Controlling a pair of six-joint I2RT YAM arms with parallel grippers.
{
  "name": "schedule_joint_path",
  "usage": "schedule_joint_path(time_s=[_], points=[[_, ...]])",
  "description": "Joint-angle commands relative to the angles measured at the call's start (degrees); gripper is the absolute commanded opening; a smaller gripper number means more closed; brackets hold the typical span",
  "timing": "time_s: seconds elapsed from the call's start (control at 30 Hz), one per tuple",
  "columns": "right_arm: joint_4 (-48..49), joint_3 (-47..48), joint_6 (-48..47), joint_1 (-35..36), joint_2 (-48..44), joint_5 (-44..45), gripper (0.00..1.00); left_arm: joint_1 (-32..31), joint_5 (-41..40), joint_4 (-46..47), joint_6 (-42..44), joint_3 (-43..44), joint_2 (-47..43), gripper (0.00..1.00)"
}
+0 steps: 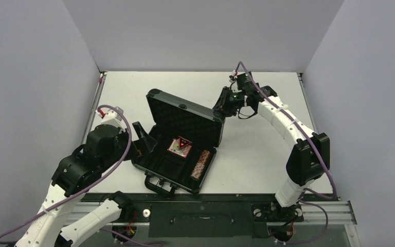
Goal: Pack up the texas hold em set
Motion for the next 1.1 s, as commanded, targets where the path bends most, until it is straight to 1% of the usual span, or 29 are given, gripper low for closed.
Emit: schedule_joint_path(time_s=[0.0,0.13,0.2,0.27,0.73,1.07], points=[[1.3,-0.7,0.6,1.1,-3.1,-0.1,0.16,0.2,0.3,1.3,-1.0,2.5,-0.5,1.00],[1.2,-0.9,0.6,1.8,-3.2,-0.4,0.16,0.2,0.2,0.8,-1.8,2.6,-0.9,1.00],[1.0,-1.0,0.6,2.3,-3.3,-0.5,0.17,0.2,0.1,0.7,-2.2,3.0,-1.0,0.96],[0.9,-0.9,0.5,2.8,-3.5,-0.5,0.18,0.2,0.0,0.6,-2.3,3.5,-1.0,0.95],[0.5,-3.9,0.4,5.3,-6.4,0.1,0.27,0.2,-0.3,1.0,-2.7,4.1,-0.1,0.94],[1.5,-9.3,1.3,7.0,-11.0,1.9,0.28,0.2,0.7,0.8,-3.4,3.6,-0.4,0.93]])
